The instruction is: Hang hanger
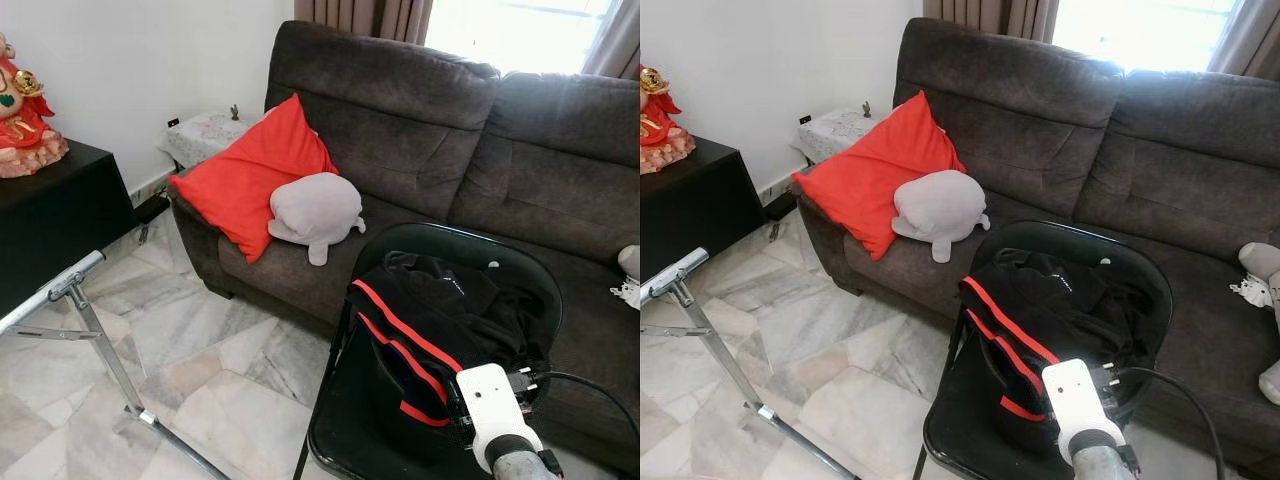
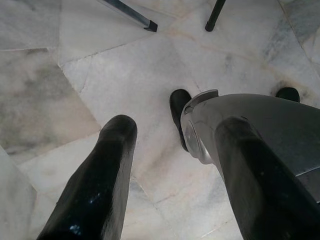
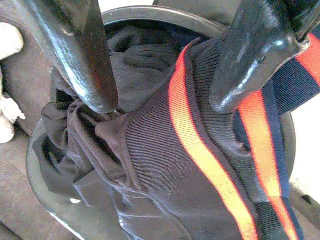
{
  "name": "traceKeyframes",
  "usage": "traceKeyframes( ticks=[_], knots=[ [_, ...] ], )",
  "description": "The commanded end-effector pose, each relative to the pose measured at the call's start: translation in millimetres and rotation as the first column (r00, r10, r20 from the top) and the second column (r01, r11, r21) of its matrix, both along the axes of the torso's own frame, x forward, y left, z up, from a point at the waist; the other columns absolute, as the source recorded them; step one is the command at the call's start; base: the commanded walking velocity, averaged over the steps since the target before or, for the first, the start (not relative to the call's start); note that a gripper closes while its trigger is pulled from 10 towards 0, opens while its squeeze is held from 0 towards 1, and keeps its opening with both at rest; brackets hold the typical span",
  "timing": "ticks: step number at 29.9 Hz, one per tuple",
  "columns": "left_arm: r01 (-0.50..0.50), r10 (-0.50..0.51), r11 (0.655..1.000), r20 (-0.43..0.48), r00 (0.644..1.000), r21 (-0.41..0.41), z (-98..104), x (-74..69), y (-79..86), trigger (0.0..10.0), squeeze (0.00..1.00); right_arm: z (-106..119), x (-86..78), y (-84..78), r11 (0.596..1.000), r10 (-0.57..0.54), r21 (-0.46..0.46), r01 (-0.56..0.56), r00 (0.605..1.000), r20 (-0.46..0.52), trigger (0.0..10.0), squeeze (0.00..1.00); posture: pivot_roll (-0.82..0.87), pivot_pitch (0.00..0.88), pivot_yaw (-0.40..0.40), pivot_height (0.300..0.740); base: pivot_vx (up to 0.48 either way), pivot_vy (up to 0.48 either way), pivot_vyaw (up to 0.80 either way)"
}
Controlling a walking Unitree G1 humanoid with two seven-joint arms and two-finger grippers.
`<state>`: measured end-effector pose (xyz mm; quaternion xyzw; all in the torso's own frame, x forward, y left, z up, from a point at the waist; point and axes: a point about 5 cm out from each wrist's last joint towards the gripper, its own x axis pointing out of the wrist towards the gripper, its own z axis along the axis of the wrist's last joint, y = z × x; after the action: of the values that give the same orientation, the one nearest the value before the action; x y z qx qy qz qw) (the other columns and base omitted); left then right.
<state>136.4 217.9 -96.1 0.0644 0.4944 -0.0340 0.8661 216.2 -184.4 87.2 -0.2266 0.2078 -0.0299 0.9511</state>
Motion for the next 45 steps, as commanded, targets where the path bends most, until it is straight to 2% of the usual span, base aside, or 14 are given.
traceKeyframes(
  ticks=[1, 15, 21, 24, 28, 36, 45],
  knots=[
    [0.011, -0.011, 1.0, -0.014, 1.0, 0.002, -2, -3.3, -1.4, 10.0, 0.0, 5, 2.6, -6.7, 0.999, -0.032, -0.016, 0.032, 0.999, 0.02, 10.0, 0.0, -0.02, 0.0, -0.023, 0.74, 0.0, 0.0, 0.0],
    [0.011, -0.011, 1.0, -0.016, 1.0, -0.002, -1, -2.4, -1.2, 10.0, 0.0, -1, 5.5, -11.3, 0.998, -0.058, -0.006, 0.058, 0.998, 0.004, 10.0, 0.0, -0.02, 0.006, -0.021, 0.74, 0.0, 0.0, 0.0],
    [0.01, -0.01, 1.0, -0.015, 1.0, -0.001, -1, -2.4, -0.8, 10.0, 0.0, -5, 3.0, -9.2, 0.999, -0.043, 0.007, 0.043, 0.999, -0.015, 10.0, 0.0, -0.02, 0.01, -0.021, 0.74, 0.0, 0.0, 0.0],
    [0.011, -0.011, 1.0, -0.015, 1.0, -0.001, -1, -2.3, -0.6, 10.0, 0.0, -1, 5.9, -3.2, 1.0, 0.004, 0.024, -0.004, 1.0, 0.017, 10.0, 0.0, -0.02, 0.011, -0.02, 0.74, 0.0, 0.0, 0.0],
    [0.01, -0.01, 1.0, -0.015, 1.0, -0.001, -1, -2.2, -0.6, 10.0, 0.0, 1, 6.7, -1.5, 1.0, 0.012, 0.025, -0.012, 1.0, 0.025, 10.0, 0.0, -0.02, 0.013, -0.022, 0.74, 0.0, 0.0, 0.0],
    [0.012, -0.012, 1.0, -0.015, 1.0, -0.003, -1, -1.5, -1.1, 10.0, 0.0, -10, -0.3, -7.8, 1.0, -0.019, 0.008, 0.019, 1.0, -0.024, 10.0, 0.0, -0.02, 0.014, -0.022, 0.74, 0.0, 0.0, 0.0],
    [0.011, -0.012, 1.0, -0.014, 1.0, -0.004, -1, -1.3, -1.3, 10.0, 0.0, -13, 3.5, -9.3, 1.0, -0.01, 0.008, 0.01, 1.0, -0.028, 10.0, 0.0, -0.02, 0.014, -0.023, 0.74, 0.0, 0.0, 0.0]
  ],
)
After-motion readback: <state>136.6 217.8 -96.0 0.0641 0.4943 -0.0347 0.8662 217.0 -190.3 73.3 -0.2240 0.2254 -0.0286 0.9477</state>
